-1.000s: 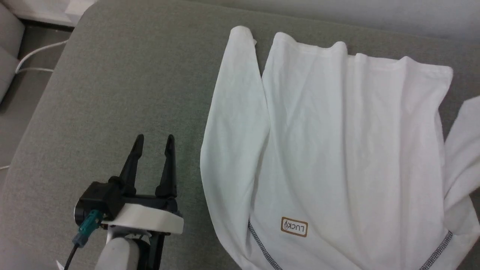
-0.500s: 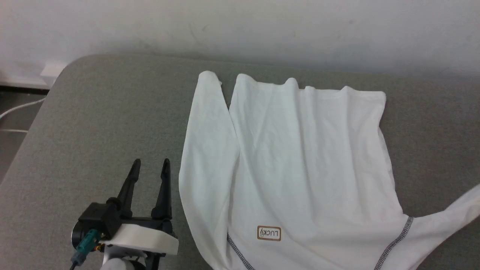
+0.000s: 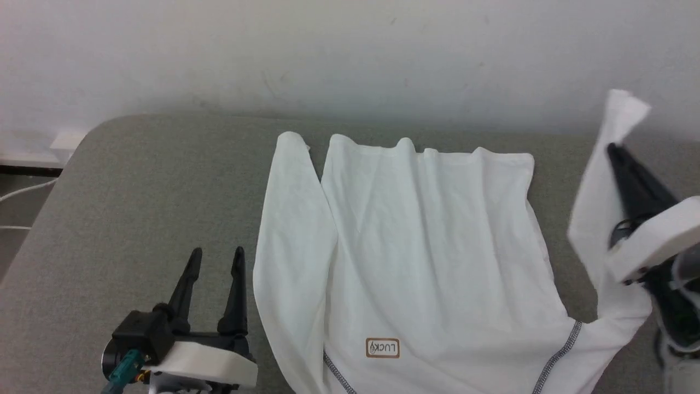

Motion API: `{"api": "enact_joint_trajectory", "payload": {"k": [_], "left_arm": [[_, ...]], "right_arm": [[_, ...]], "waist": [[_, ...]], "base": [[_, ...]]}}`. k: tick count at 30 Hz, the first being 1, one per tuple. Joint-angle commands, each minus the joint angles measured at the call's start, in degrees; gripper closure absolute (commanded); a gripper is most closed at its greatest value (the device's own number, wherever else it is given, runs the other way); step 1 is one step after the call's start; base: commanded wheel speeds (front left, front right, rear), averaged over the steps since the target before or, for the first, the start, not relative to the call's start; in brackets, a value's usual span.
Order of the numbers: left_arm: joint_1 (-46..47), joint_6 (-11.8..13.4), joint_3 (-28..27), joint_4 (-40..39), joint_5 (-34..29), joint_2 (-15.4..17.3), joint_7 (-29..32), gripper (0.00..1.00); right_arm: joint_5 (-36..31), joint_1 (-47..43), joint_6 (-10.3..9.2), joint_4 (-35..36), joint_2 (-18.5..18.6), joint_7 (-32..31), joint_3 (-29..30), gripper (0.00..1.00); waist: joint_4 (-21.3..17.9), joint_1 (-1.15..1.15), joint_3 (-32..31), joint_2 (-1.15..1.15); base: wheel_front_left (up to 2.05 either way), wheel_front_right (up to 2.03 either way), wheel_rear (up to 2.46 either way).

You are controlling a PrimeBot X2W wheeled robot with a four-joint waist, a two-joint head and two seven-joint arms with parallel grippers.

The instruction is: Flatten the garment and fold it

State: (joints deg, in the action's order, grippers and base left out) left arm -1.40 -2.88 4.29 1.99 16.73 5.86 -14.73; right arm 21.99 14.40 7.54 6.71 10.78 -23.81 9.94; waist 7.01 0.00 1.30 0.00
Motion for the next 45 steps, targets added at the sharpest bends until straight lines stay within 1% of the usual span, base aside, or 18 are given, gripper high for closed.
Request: {"api": "enact_joint_trajectory", "payload": {"k": [1,2,4,7,13,16,19,23,25,26,27,30,33,36,38,41,42,45], "left_arm": [[-0.62,0.34,0.23,-0.16,0.26,0.07,-0.25,0.00],[-0.61,0.36,0.34,-0.16,0.34,0.01,-0.25,0.00],[-0.52,0.35,0.51,-0.18,0.69,-0.13,-0.22,0.00],[-0.11,0.14,1.08,0.01,0.81,-0.19,-0.12,0.00],[0.70,0.25,1.84,0.32,1.07,-0.46,-0.01,0.00],[0.70,0.20,2.28,0.65,1.20,-0.55,0.02,0.00],[0.55,0.37,2.25,0.87,1.45,-0.61,0.00,0.00],[0.85,0.25,2.49,1.23,1.67,-0.64,-0.04,0.00],[1.08,0.22,2.65,1.46,1.72,-0.66,-0.04,0.00],[1.14,0.25,2.66,1.57,1.75,-0.65,-0.05,0.00],[1.17,0.29,2.64,1.70,1.80,-0.61,-0.05,0.00],[1.12,0.41,2.37,2.10,2.00,-0.21,0.05,0.00],[0.98,0.43,2.24,2.35,2.10,0.31,0.28,0.00],[0.92,0.49,2.19,2.25,2.19,0.66,0.41,0.00],[0.89,0.60,1.98,2.01,2.30,0.91,0.45,0.00],[1.08,0.72,1.59,1.56,2.59,1.20,0.43,0.00],[1.08,0.72,1.59,1.56,2.59,1.20,0.43,0.00],[1.79,0.80,1.24,1.11,2.87,1.41,0.38,0.00]], "right_arm": [[0.97,-1.81,-0.05,3.67,-2.54,-1.28,-2.69,1.00],[1.26,-2.64,-0.05,5.30,-3.76,-2.01,-4.43,1.00],[0.56,-3.42,-0.05,6.45,-4.79,-2.25,-7.86,1.00],[-0.58,-3.66,-0.05,4.18,-5.65,-0.74,-12.81,1.00],[-2.08,-2.03,-0.05,-5.39,-6.94,4.67,-20.00,1.00],[-4.78,-1.05,-0.05,-10.66,-7.08,7.63,-22.62,1.00],[-5.82,-0.44,-0.05,-15.89,-7.22,9.90,-25.07,1.00],[-8.18,0.48,-0.05,-22.63,-6.33,12.19,-30.25,1.00],[-8.91,0.86,-0.05,-26.19,-5.41,12.18,-33.72,1.00],[-8.76,0.97,-0.05,-27.81,-5.17,12.00,-34.93,0.12],[-8.55,1.08,-0.05,-29.36,-4.96,11.50,-36.05,0.00],[-6.49,1.96,-0.05,-30.79,-4.62,12.12,-40.37,0.00],[-1.66,3.21,-0.05,-29.11,-3.69,13.15,-44.61,0.00],[3.15,5.06,-0.05,-25.65,-1.51,14.40,-44.89,0.00],[4.62,6.53,-0.05,-23.20,0.61,15.65,-43.25,0.00],[4.71,8.17,-0.05,-20.17,4.01,18.22,-38.73,0.00],[4.71,8.17,-0.05,-20.17,4.01,18.22,-38.73,0.00],[2.72,8.41,-0.05,-18.55,6.52,22.08,-30.65,0.00]], "waist": [[0.74,0.00,0.57,0.00],[1.00,0.00,0.73,0.00],[1.69,0.00,1.08,0.00],[3.45,0.00,1.52,0.00],[7.58,0.00,2.66,0.00],[9.56,0.00,3.24,0.00],[10.88,0.00,3.79,0.00],[12.07,0.00,4.58,0.00],[12.37,0.00,4.74,0.00],[12.41,0.00,4.73,0.00],[12.41,0.00,4.63,0.00],[11.59,0.00,3.95,0.00],[9.87,0.00,2.91,0.00],[7.61,0.00,1.72,0.00],[5.75,0.00,1.10,0.00],[2.90,0.00,0.64,0.00],[2.90,0.00,0.64,0.00],[0.47,0.00,0.91,0.00]], "base": [[0.00,0.00,0.00],[0.00,0.00,0.00],[0.00,0.00,0.00],[0.00,0.00,0.00],[0.00,0.00,0.00],[0.00,0.00,0.00],[0.00,0.00,0.00],[0.00,0.00,0.00],[0.00,0.00,0.00],[0.00,0.00,0.00],[0.00,0.00,0.00],[0.00,0.00,0.00],[0.00,0.00,0.00],[0.00,0.00,0.00],[0.00,0.00,0.00],[0.00,0.00,0.00],[0.00,0.00,0.00],[0.00,0.00,0.00]]}}
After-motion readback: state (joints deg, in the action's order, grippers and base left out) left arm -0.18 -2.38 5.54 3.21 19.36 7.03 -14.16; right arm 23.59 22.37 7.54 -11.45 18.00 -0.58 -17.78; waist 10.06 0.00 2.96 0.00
